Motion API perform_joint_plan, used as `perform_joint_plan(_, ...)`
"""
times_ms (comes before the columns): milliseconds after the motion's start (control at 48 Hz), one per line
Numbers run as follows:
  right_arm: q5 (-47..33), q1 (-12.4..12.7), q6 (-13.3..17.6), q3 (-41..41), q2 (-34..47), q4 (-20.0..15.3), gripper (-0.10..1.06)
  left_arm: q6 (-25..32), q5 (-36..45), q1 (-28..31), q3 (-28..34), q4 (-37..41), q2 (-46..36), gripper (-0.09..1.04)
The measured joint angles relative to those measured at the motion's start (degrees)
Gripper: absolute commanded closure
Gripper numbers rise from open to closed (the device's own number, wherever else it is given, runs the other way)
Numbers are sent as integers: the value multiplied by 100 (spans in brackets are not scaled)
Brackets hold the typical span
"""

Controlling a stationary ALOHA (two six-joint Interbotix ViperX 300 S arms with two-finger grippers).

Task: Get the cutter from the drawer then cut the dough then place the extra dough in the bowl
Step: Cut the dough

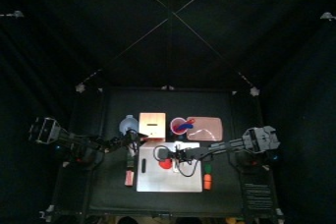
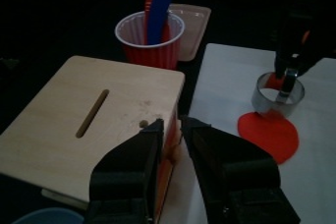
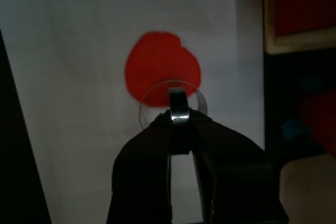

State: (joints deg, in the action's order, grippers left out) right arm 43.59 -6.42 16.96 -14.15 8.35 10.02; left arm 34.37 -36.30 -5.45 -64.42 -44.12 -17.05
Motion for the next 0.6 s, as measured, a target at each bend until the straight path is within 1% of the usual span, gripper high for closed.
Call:
perform_joint_plan(104,26,9,-35,308,264,-9,52,0,0,0,-114,9,-167,28)
perform_joint_plan(208,44,9,-35,448,466,-18,52,0,0,0,-202,9,-343,28)
perform_joint_plan(438,53,9,-44,580,615,-26,52,0,0,0,-378,9,-633,28)
perform_joint_plan(604,53,9,-35,580,624,-18,52,-9,0,0,-387,9,-650,28)
